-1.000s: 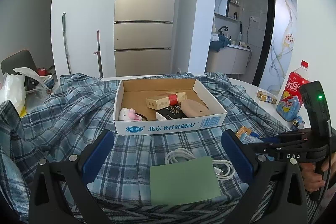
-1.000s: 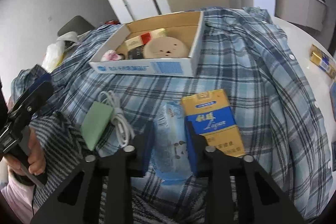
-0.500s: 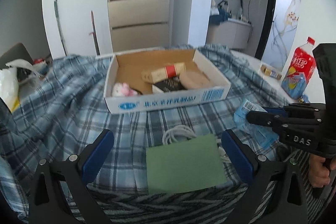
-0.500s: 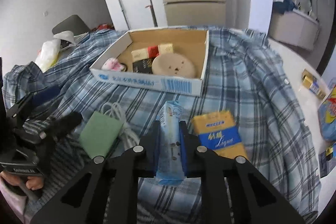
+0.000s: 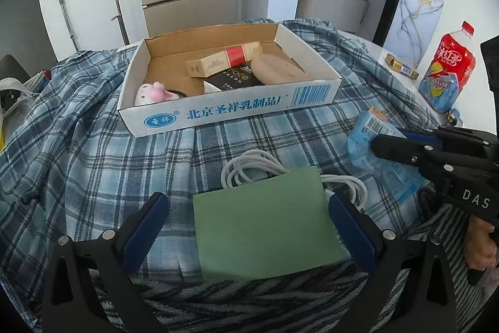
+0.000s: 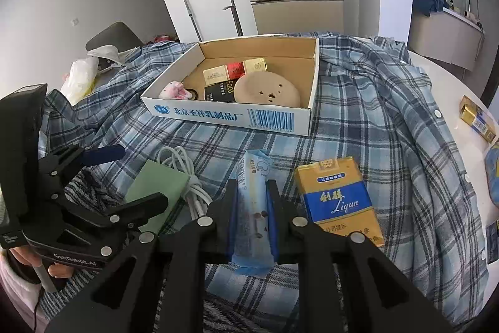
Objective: Organize soft objects
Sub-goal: 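Lower the left gripper onto the green card while the right holds the packet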
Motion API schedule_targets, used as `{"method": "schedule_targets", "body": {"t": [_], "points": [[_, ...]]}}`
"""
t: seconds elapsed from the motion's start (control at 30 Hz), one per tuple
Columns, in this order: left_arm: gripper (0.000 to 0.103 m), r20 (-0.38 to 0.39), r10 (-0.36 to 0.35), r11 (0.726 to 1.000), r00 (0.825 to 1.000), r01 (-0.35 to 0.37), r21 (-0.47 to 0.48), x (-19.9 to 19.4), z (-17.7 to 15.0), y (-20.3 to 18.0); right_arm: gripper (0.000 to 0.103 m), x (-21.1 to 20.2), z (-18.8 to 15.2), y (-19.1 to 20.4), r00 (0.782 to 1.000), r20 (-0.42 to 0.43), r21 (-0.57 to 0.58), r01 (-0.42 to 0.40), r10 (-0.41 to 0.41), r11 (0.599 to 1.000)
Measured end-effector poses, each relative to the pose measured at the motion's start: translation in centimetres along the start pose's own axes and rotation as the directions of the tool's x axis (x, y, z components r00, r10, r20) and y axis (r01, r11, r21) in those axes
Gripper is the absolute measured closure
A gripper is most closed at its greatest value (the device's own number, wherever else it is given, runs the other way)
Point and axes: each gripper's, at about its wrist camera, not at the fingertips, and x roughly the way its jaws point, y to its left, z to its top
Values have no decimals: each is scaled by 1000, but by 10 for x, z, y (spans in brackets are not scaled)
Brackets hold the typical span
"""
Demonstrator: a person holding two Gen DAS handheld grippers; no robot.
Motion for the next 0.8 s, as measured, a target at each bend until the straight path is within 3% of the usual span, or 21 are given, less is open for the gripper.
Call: {"method": "schedule_targets", "body": {"t": [0.27,0.4,0.53,0.57,0.67,0.8], "points": [[0,-46,-2,1000,999,2,10,10,0,-3,87,7,0,-5,999,-32,27,14,-14,1000],[10,-36,-13,1000,999,13,-6,7,-1,1,87,9,0,-7,999,-45,35,33,-31,999],[50,-7,-24,999,1000,23,-34,0,-2,7,87,11,-1,-8,997,-55,35,52,-50,998],[67,-5,-31,999,1000,31,-42,-1,-2,9,87,11,-1,-7,997,-55,33,57,-55,998],[92,19,-48,997,999,49,-56,-8,-3,12,87,10,-1,-7,996,-54,29,80,-78,996],[99,120,-20,999,993,25,-40,-30,-4,10,87,7,-1,-6,993,-39,25,111,-110,993]]}}
